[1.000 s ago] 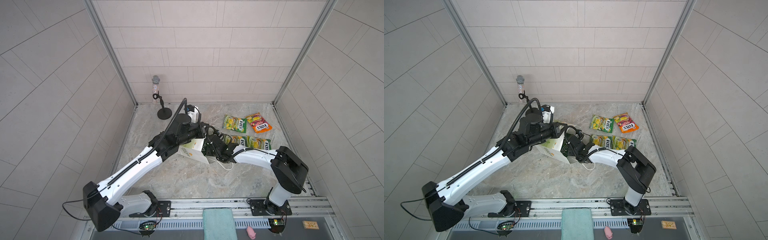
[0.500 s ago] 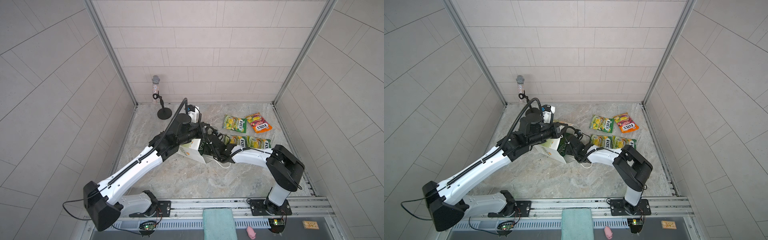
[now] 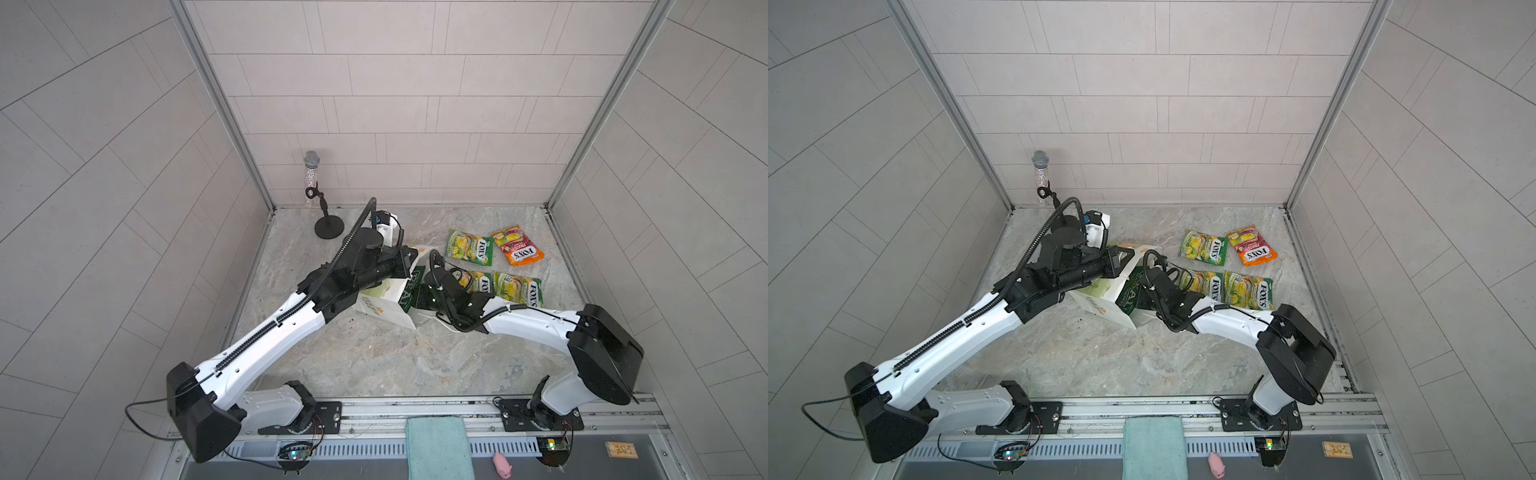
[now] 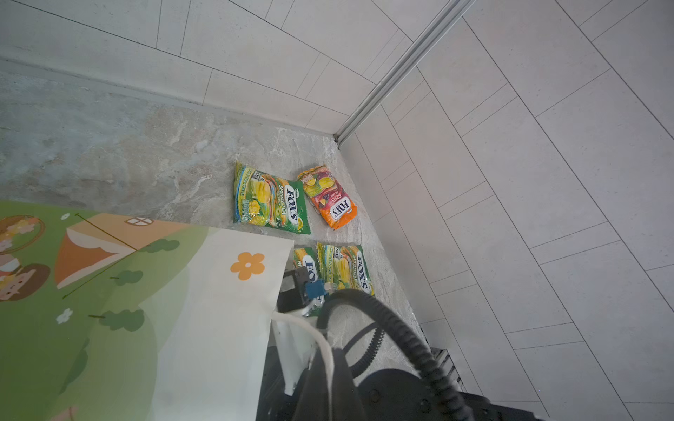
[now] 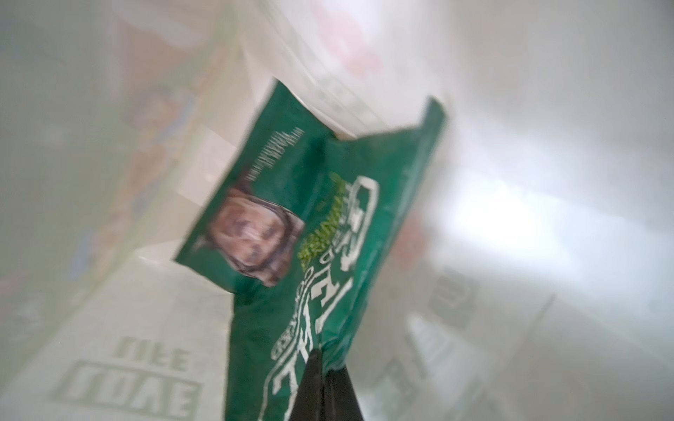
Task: Take the snacks out of the paper bag
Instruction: Pick up the snack from the paper bag.
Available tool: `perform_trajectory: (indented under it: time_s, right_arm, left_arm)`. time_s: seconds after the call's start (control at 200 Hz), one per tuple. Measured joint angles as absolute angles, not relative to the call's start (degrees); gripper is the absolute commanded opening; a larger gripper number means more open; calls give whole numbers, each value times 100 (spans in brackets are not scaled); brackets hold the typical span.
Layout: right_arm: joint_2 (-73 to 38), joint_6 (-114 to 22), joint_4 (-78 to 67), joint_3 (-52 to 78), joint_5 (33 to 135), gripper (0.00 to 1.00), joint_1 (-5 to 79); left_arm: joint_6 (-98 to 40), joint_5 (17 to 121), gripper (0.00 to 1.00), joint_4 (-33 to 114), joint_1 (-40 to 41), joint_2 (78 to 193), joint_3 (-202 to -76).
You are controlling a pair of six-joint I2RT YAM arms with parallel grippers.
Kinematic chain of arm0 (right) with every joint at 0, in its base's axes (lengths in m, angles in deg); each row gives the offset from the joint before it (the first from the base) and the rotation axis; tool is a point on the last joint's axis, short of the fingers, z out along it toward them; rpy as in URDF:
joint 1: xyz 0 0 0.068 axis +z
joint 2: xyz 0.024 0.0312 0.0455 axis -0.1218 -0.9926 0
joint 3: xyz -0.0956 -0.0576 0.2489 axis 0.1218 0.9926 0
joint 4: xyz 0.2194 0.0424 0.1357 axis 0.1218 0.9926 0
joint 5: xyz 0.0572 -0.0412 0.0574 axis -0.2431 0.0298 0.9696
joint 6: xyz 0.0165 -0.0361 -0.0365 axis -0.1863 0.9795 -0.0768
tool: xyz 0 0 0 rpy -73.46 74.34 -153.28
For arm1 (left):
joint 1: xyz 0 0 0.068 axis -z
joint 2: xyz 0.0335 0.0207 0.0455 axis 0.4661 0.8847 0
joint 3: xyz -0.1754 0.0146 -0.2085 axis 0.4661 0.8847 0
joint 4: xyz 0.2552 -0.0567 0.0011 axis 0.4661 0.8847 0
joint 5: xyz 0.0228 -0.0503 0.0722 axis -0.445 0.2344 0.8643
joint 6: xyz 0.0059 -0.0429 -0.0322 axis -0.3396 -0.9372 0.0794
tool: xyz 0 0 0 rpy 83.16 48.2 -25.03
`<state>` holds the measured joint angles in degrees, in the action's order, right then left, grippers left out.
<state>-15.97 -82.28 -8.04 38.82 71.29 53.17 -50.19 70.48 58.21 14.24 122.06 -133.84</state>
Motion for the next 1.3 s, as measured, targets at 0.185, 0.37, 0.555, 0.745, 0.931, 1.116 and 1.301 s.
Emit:
perform_trajectory:
  time_s: [0.185,0.37,0.555,0.745,0.931,1.116,1.301]
  right_arm:
    - [-1179,-8075,-806,4007,7147,0,5301]
    - [-852,-7962,-791,4140,7134,0,5277]
    - [-561,-7791,-605,4072,7243,0,5234]
    - [-506,-7531,-266,3578,7652,0,5183]
    - [-550,-7194,223,2934,8045,0,5181]
    - [-841,-6775,811,2123,8362,0,5181]
    - [-1287,-6375,1362,1214,8594,0,5181]
  left_arm:
    - [-4962,7114,0,5873,1424,12208,-13384]
    - [-4936,7278,0,5924,1424,12210,-13384]
    - [-4931,7778,0,6109,1424,12156,-13371]
    - [-4931,8504,0,6260,1386,11913,-13349]
    - [-4870,9151,0,6367,1273,11712,-13349]
    - [-4761,9282,0,6422,978,11719,-13380]
    - [-4619,9232,0,6444,781,11743,-13485]
